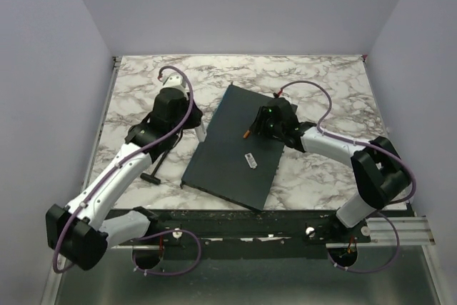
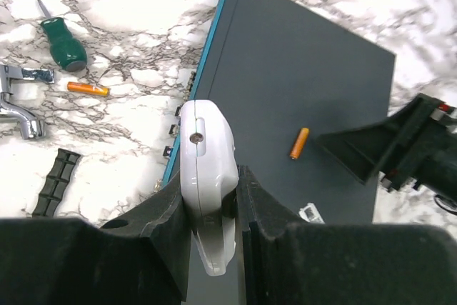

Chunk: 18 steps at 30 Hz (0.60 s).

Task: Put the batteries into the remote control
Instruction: Pick up the battery from the center of the board.

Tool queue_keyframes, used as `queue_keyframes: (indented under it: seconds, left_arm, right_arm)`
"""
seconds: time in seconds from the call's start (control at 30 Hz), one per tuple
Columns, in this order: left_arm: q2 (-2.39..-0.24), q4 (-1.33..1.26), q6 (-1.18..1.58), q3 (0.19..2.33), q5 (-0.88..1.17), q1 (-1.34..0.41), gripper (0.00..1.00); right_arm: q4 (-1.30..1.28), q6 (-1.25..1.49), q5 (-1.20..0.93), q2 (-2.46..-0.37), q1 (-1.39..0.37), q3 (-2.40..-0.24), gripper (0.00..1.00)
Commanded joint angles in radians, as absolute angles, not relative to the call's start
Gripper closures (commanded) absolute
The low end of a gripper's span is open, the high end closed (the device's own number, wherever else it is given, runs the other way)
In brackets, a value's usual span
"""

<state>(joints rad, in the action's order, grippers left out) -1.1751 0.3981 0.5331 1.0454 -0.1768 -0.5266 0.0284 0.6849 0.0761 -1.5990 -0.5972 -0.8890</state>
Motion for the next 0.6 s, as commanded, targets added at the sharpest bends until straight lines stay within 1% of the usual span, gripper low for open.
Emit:
queue_keyframes:
  seconds: [0.0, 0.23, 0.57]
  left_arm:
    - [-1.047, 0.292, 0.604, 0.968, -0.026, -0.465, 1.0]
    - [-0.961, 0.297, 0.594, 0.938, -0.001, -0.438, 1.0]
    - [-0.89, 0.29, 0.583, 0.905, 0.027, -0.413, 1.0]
  right_arm:
    - [-0.168, 0.705, 0.239, -1.638, -0.657, -1.004, 0.44]
    - [-0.281, 0.755, 0.331, -1.733, -0.733, -1.149, 0.44]
    - [-0.395, 0.798, 0.406, -1.848, -0.757, -1.284, 0.44]
